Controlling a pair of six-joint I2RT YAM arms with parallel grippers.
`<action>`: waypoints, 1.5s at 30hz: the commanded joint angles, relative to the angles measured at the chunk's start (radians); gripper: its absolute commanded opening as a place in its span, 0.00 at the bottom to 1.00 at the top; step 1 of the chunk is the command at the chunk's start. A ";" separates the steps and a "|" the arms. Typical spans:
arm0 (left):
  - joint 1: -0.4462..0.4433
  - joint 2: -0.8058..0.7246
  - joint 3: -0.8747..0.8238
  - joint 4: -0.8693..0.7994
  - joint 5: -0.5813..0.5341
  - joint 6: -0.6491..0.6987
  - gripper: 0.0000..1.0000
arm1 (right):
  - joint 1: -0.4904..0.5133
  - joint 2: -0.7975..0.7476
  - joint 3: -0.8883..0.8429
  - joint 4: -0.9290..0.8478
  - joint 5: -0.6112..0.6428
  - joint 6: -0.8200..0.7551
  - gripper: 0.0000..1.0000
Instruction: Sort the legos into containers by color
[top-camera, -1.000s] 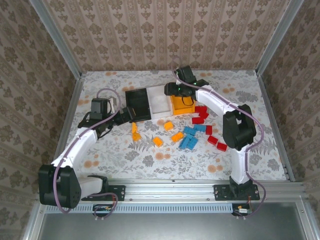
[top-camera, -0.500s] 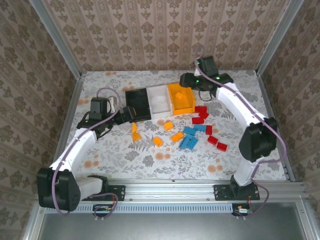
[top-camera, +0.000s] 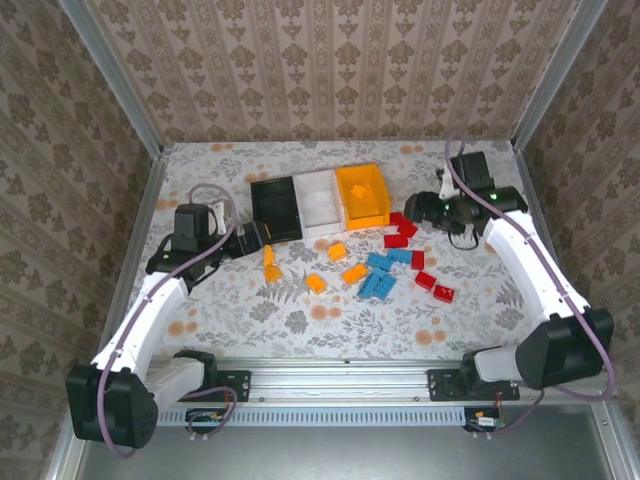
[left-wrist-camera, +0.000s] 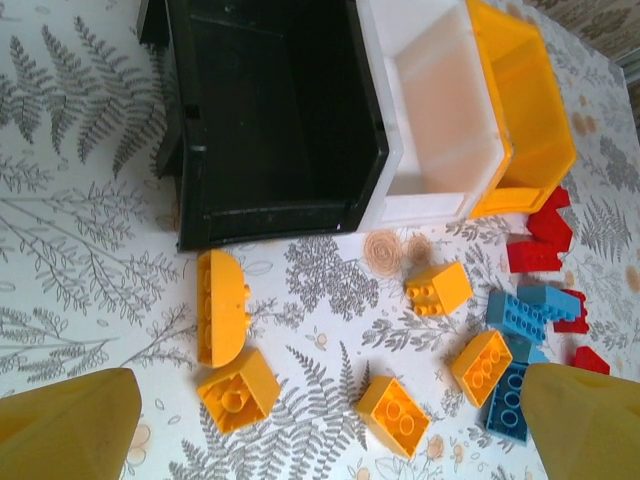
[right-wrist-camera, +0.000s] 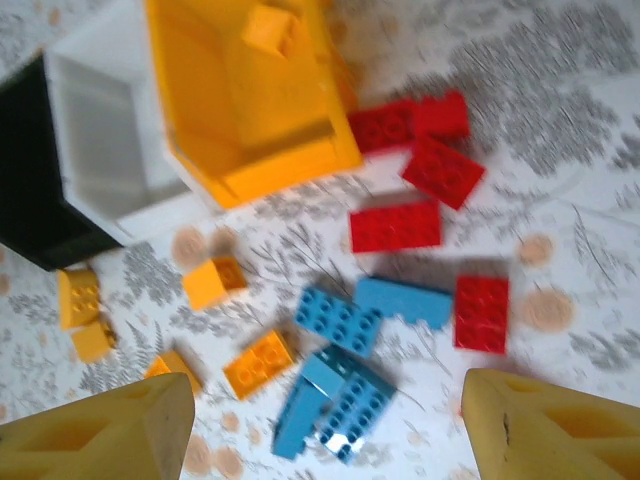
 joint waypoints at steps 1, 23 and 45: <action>-0.008 -0.036 -0.020 -0.038 0.029 0.028 0.99 | -0.034 -0.044 -0.069 -0.069 0.032 -0.014 0.74; 0.049 -0.068 -0.057 -0.058 0.086 0.073 1.00 | -0.176 0.116 -0.249 -0.015 0.208 0.008 1.00; 0.069 -0.057 -0.073 -0.037 0.109 0.059 1.00 | -0.176 0.097 -0.472 0.105 0.135 0.073 0.80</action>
